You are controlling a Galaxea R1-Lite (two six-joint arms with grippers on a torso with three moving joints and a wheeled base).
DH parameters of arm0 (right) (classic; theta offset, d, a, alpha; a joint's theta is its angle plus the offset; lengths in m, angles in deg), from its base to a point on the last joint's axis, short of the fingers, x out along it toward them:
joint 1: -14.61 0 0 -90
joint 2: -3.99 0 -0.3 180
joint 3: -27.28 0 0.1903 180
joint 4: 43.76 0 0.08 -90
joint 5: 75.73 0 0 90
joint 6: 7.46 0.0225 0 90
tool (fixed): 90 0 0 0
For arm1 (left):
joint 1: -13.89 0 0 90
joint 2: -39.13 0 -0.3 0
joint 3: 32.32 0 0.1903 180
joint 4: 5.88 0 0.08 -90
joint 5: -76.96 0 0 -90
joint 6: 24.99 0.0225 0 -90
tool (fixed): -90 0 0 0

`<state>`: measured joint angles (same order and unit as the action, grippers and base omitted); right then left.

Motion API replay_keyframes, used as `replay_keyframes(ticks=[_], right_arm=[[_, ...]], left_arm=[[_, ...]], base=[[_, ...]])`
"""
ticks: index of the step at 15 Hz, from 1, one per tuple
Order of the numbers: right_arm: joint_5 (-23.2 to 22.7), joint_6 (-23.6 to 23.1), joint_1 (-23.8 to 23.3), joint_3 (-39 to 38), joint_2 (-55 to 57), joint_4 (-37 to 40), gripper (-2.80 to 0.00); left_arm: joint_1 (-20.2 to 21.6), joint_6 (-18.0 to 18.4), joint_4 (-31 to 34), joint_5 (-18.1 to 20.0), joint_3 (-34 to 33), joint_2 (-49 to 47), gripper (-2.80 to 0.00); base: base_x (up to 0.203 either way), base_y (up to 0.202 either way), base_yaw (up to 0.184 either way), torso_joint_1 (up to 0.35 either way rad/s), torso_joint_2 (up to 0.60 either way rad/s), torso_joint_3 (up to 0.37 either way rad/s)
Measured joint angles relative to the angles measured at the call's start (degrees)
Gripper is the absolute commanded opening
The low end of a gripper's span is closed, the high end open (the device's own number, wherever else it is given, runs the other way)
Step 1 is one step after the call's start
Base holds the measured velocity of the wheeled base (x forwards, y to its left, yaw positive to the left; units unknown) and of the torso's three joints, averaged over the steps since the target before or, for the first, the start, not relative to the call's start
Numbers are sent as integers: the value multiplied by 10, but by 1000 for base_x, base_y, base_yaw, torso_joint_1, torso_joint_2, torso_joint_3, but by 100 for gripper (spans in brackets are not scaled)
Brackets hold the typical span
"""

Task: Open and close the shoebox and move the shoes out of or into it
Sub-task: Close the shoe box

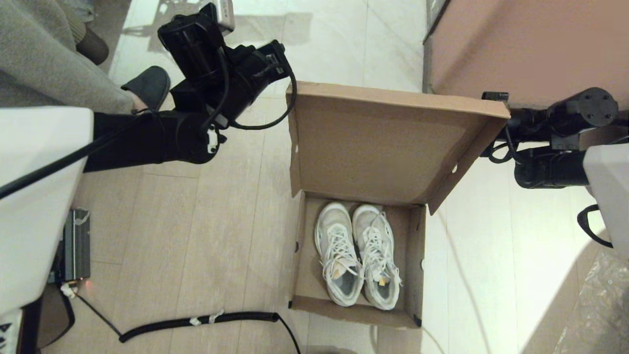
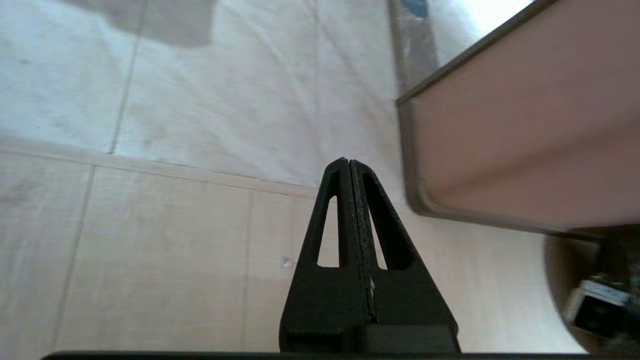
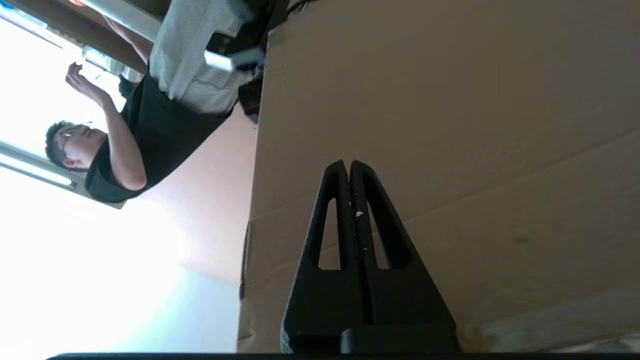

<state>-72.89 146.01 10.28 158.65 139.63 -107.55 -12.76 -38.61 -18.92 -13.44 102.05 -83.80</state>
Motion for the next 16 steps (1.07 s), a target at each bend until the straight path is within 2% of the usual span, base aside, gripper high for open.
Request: replay_keyframes(ticks=[7, 12, 16], right_arm=[[0, 0, 0, -64, -39, 0, -280], [0, -1, 6, -93, -63, 0, -280], [0, -2, 8, -98, -71, 0, -280]], left_arm=[[6, 50, -10, -3, 1, -58, -280], [5, 55, -24, 4, 1, -87, -280], [8, 52, -23, 15, -2, -70, -280]], base=[[0, 0, 0, 0, 0, 0], [0, 0, 0, 0, 0, 0], [0, 0, 0, 0, 0, 0]])
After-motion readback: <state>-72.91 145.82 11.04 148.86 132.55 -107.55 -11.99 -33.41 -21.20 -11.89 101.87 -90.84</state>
